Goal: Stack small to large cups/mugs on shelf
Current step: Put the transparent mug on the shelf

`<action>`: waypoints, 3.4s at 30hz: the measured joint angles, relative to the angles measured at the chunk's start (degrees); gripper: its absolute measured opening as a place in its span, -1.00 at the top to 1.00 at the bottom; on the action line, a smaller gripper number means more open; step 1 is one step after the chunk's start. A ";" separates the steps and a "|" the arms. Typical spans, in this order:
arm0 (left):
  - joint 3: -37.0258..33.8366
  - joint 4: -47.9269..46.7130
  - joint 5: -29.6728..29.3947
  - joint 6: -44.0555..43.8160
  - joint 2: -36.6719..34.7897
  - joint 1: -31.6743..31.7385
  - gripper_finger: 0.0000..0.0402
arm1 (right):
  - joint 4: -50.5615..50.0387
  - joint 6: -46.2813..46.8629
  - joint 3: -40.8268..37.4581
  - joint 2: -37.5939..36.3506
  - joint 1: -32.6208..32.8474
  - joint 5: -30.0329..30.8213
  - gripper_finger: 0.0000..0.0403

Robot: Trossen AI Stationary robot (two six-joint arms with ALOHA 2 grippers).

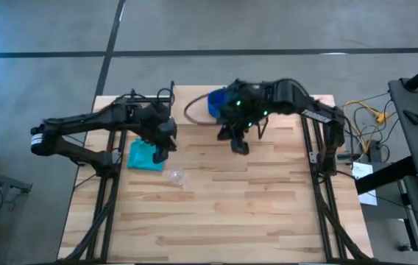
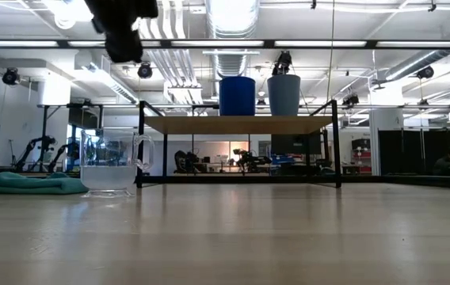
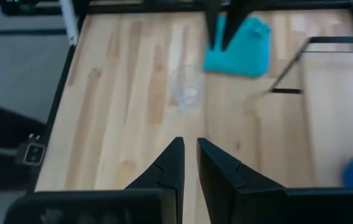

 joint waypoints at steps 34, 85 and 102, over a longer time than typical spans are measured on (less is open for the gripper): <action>-9.28 6.88 3.74 28.06 14.35 -0.42 0.77 | 5.48 10.94 -0.02 4.58 5.69 -0.59 0.81; -11.15 11.14 9.17 26.68 14.64 -0.46 0.77 | 5.56 8.41 -0.02 4.60 5.58 -0.57 0.81; -11.15 11.50 9.17 26.68 16.48 -0.46 0.77 | 5.47 8.29 -0.02 4.60 5.71 -0.57 0.81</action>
